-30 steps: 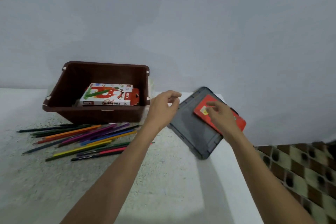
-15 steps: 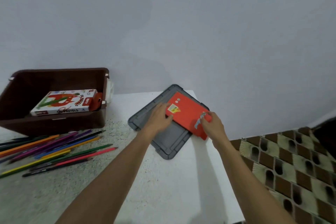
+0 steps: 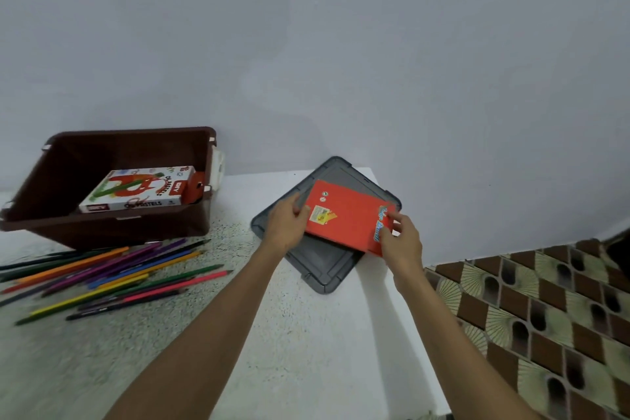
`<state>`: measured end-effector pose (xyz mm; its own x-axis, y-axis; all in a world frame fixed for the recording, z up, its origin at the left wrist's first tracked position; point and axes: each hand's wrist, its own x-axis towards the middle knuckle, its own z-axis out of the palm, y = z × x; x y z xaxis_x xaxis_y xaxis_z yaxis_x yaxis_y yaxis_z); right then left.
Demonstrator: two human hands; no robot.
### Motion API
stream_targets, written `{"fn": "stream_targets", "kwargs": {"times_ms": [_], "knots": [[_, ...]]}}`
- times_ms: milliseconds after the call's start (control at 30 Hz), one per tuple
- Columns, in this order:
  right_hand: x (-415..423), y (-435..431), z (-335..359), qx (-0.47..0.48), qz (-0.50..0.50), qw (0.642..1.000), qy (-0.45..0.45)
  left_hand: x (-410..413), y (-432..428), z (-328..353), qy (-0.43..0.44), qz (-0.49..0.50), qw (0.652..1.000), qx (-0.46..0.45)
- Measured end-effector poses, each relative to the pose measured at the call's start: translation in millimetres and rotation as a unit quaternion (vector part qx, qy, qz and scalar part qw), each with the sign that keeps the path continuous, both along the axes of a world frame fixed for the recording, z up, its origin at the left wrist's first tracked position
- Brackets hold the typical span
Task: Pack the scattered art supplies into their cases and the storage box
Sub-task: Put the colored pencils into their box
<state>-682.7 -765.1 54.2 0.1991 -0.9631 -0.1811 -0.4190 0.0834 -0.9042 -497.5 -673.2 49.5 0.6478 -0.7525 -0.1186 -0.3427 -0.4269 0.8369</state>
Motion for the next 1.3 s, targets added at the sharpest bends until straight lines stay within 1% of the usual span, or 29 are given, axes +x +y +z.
{"fn": "stream_targets", "kwargs": {"times_ms": [100, 167, 300, 400, 500, 667, 767, 867, 967, 1133, 1300], "knots": [[8, 21, 2, -0.026, 0.006, 1.000, -0.016, 5, 23, 5, 0.010, 0.012, 1.000, -0.018], [15, 39, 4, -0.027, 0.003, 0.999, -0.034, 11, 46, 6, 0.015, 0.033, 0.999, -0.028], [31, 78, 11, 0.027, -0.016, 0.993, -0.112, 21, 97, 6, 0.013, 0.067, 0.996, -0.060], [47, 119, 17, 0.066, -0.021, 0.985, -0.155, 35, 148, 4, 0.050, 0.082, 0.992, -0.079], [60, 158, 15, 0.083, 0.006, 0.985, -0.150, 50, 199, -1, 0.075, 0.100, 0.987, -0.102], [87, 228, 4, 0.096, 0.026, 0.988, -0.114, 76, 281, -5, 0.088, 0.135, 0.983, -0.091], [108, 272, -5, 0.077, 0.044, 0.992, -0.090, 93, 330, -11, 0.062, 0.148, 0.984, -0.076], [123, 309, -7, 0.032, 0.076, 0.993, -0.079, 104, 367, -19, 0.029, 0.146, 0.986, -0.068], [132, 335, -6, -0.005, 0.107, 0.989, -0.097, 107, 393, -20, 0.023, 0.145, 0.985, -0.095], [132, 353, 0, -0.031, 0.144, 0.977, -0.156, 115, 419, -21, 0.059, 0.166, 0.971, -0.160], [116, 343, -11, -0.068, 0.202, 0.967, -0.138, 116, 430, -27, 0.096, 0.118, 0.964, -0.219]]}}
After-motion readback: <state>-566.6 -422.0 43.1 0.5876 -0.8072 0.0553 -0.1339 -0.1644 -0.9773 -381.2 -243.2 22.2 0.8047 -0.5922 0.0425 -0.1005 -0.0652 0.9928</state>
